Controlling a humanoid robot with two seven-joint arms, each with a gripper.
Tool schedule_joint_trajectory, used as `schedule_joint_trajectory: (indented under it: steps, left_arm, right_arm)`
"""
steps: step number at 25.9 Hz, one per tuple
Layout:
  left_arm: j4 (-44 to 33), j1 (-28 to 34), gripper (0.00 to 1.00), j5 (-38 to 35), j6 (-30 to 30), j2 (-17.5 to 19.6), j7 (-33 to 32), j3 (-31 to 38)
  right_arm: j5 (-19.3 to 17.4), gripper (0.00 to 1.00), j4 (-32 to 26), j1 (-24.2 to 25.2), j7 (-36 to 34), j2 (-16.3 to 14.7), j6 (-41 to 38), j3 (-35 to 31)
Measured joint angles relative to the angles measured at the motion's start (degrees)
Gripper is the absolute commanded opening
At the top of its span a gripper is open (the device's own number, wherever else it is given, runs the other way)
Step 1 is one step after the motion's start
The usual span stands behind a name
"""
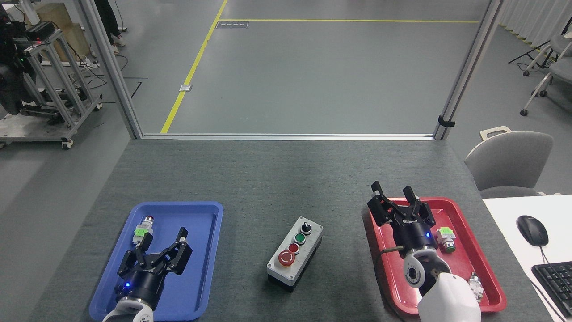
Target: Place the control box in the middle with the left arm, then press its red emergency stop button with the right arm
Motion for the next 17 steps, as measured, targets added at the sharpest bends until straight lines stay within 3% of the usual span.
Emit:
schedule_joint_trajectory:
  steps: [8, 17]
  left_arm:
    - [0.0, 0.0, 0.99, 0.0, 0.0, 0.0, -0.02, 0.0]
    - [0.0, 0.0, 0.99, 0.0, 0.0, 0.0, -0.02, 0.0]
  right_arm:
    - [0.16, 1.0, -12.82, 12.23, -0.09, -0.14, 4.61, -0.3]
    - [1.48, 1.0, -16.72, 14.92, -0.54, 1.3, 10.96, 0.21]
